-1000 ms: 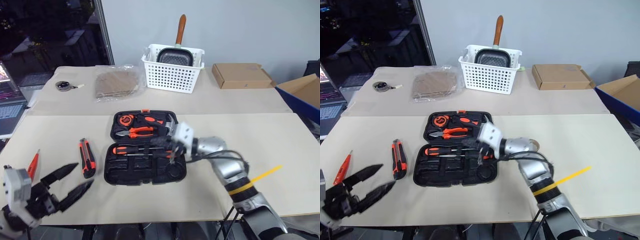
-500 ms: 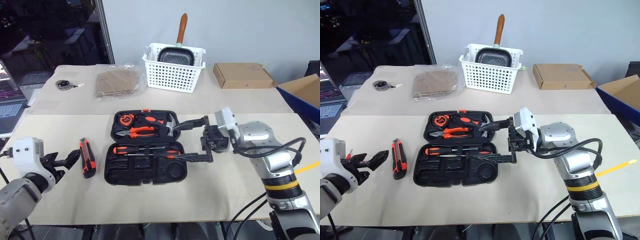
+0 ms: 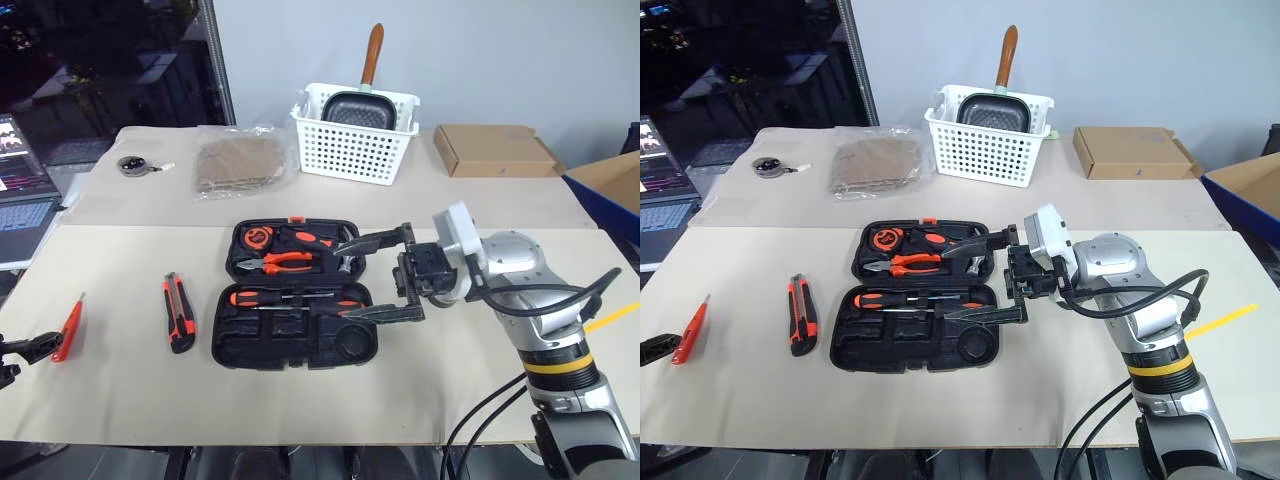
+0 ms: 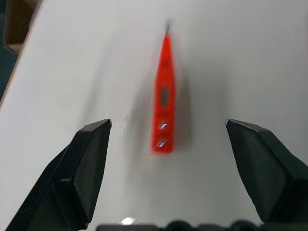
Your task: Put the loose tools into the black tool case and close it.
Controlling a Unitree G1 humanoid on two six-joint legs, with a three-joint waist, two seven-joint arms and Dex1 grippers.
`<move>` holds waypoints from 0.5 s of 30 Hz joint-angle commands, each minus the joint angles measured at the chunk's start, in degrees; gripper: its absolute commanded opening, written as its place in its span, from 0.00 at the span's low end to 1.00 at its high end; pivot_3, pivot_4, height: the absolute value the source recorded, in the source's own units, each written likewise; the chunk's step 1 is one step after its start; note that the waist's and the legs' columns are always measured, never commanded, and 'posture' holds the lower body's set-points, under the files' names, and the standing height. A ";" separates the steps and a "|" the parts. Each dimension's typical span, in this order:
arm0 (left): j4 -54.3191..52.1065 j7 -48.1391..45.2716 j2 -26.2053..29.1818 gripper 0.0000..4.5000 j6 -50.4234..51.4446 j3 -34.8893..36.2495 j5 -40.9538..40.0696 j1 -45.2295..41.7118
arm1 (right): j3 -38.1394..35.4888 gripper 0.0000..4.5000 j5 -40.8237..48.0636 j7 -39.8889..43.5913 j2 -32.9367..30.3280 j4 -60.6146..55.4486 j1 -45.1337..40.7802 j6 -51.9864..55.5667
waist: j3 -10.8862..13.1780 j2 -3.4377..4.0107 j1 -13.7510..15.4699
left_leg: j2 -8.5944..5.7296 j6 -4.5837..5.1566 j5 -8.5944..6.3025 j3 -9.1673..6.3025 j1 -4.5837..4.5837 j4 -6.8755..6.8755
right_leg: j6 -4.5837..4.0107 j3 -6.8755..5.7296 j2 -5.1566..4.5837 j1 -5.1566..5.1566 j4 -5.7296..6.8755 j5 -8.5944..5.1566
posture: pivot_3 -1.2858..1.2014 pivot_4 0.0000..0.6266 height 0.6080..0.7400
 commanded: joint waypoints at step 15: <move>24.02 -25.64 3.84 0.79 -8.62 -26.15 22.48 -25.61 | 0.11 1.00 3.24 -3.84 -1.88 -6.25 -5.89 10.14 | -0.04 -0.10 -0.27 | -0.05 -0.09 0.05 0.05 -0.66 -0.43 | -0.16 -0.98 -0.57 -0.76 0.04 0.00 | 0.52 0.24 1.00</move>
